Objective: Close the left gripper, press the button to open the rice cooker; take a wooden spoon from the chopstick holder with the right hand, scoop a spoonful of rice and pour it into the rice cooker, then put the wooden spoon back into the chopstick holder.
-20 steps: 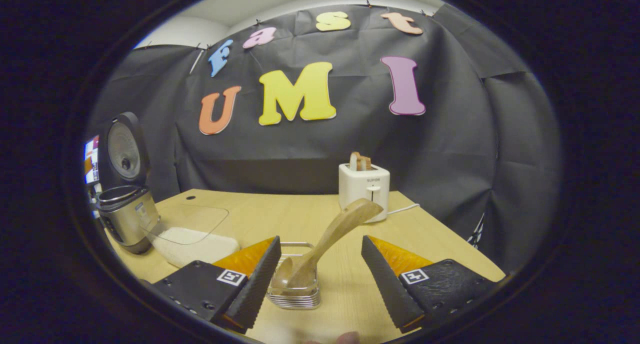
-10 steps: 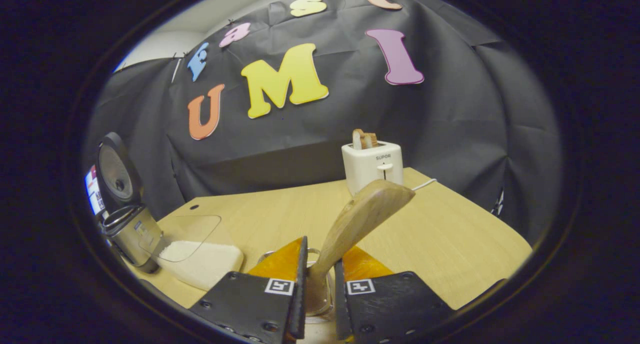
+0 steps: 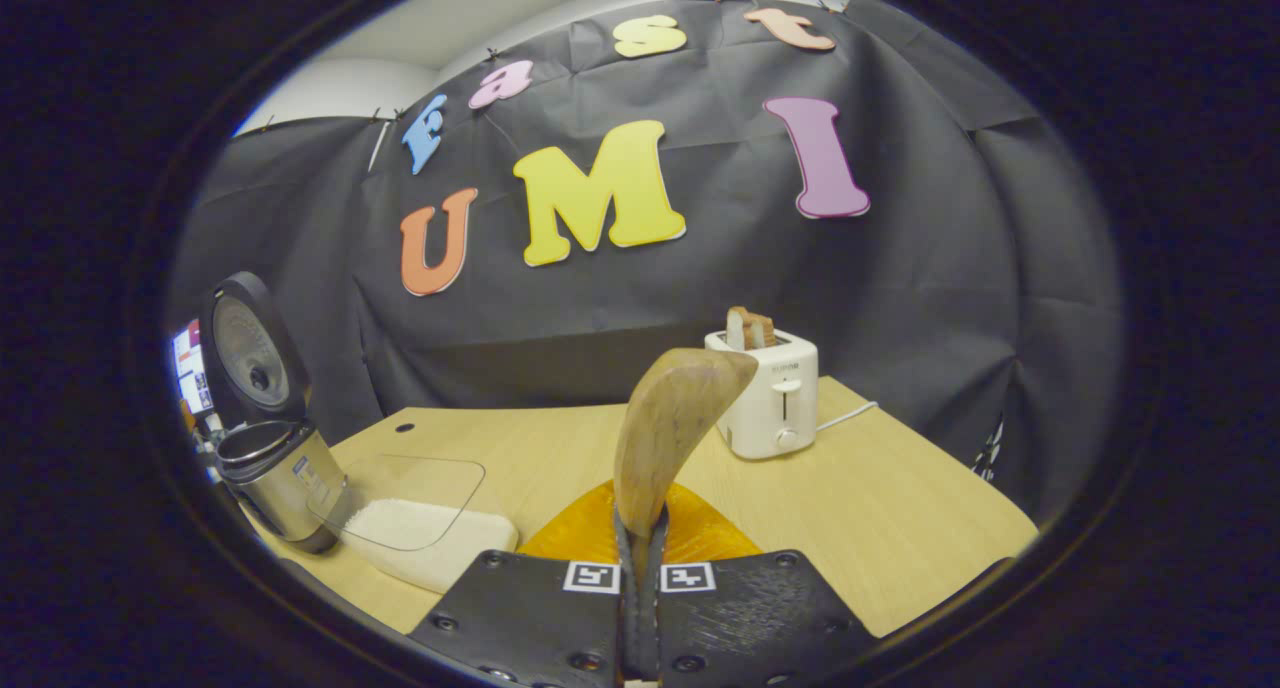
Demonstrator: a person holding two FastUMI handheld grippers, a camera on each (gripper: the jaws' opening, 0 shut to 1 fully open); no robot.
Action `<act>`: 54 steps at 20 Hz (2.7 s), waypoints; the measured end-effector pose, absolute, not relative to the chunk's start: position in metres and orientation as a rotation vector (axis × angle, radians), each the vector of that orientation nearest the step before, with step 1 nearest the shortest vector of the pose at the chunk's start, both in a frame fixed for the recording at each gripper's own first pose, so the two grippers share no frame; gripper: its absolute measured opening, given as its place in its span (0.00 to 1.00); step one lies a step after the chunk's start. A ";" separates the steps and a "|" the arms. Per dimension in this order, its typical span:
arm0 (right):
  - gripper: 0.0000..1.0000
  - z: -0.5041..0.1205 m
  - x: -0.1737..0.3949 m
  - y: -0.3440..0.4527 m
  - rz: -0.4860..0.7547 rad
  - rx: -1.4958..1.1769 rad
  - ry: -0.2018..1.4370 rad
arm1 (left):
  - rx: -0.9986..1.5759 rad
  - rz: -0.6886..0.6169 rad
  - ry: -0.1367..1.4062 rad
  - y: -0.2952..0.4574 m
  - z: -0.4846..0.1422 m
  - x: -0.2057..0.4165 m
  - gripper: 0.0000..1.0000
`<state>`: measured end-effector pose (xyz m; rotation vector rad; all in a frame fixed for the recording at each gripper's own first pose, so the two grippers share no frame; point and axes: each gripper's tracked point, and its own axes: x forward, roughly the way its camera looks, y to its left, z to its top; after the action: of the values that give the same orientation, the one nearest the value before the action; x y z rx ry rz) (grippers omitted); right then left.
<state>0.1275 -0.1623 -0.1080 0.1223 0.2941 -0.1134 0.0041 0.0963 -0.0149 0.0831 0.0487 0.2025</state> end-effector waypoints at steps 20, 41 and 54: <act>0.00 -0.101 0.216 0.058 0.142 -0.073 0.335 | 0.087 0.202 0.046 0.132 -0.005 -0.013 1.00; 0.00 -0.179 0.223 0.111 0.098 0.125 0.515 | 0.060 0.222 0.073 0.162 -0.009 -0.022 1.00; 0.00 -0.157 0.228 0.081 0.134 0.593 0.498 | 0.060 0.252 0.076 0.172 -0.011 -0.023 1.00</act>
<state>0.2276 0.0810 -0.1574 0.5930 0.4984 0.1335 -0.0233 0.1719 -0.0108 0.0602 0.0763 0.2516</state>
